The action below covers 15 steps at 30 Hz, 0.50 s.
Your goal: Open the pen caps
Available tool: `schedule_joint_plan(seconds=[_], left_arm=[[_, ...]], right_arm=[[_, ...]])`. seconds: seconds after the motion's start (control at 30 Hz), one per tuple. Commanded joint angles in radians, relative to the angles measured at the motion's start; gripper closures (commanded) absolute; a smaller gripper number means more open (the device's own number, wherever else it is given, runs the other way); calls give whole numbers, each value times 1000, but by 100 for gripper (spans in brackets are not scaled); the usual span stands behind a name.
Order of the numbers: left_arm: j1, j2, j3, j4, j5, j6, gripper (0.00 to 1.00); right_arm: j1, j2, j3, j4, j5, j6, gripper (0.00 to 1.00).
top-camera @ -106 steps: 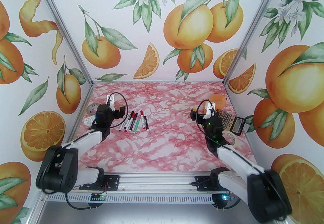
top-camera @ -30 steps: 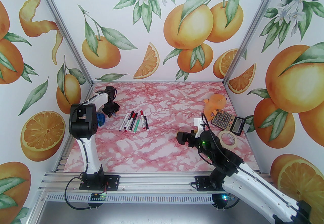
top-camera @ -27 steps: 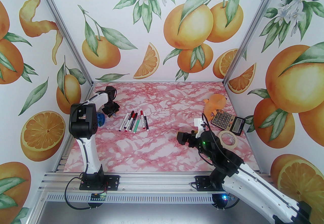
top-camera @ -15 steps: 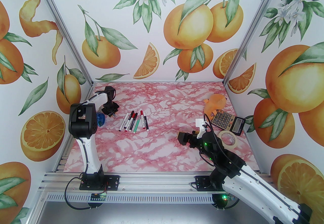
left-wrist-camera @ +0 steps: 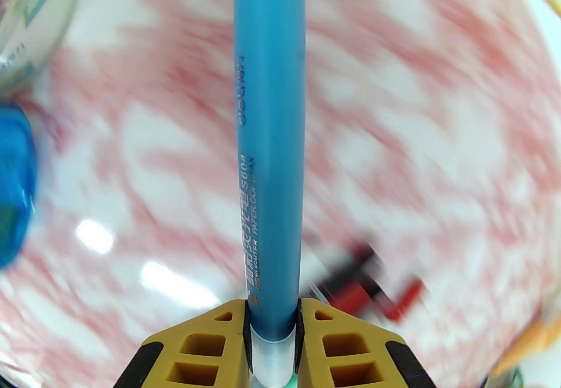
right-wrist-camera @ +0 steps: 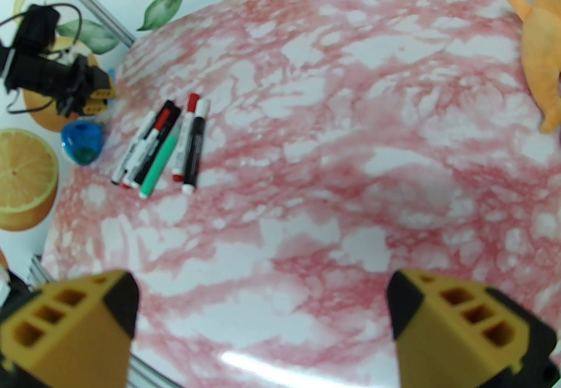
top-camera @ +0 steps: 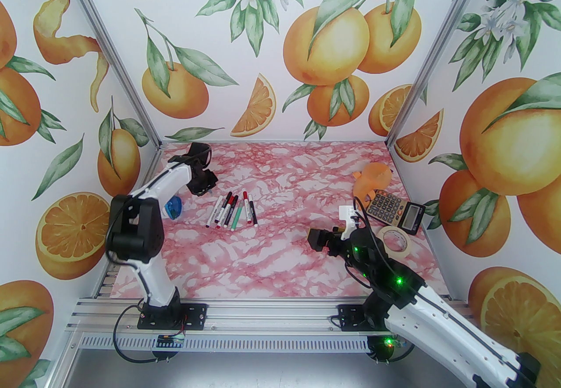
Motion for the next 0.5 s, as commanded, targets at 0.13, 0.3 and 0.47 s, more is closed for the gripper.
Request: schedule_joint_plan(seconds=[0.13,0.3,0.47], left_arm=[[-285,-169,-198,14,-37,-162,80],[-525,-257,-335,51,-125,-386,81],[-707,-307,-424,59,-198,-602,80]], right_arm=[[9,-37,50,-101,12,20,0],[9,-43,65,-163,4,21,0],[9,-53,64,-183,-23,33,0]])
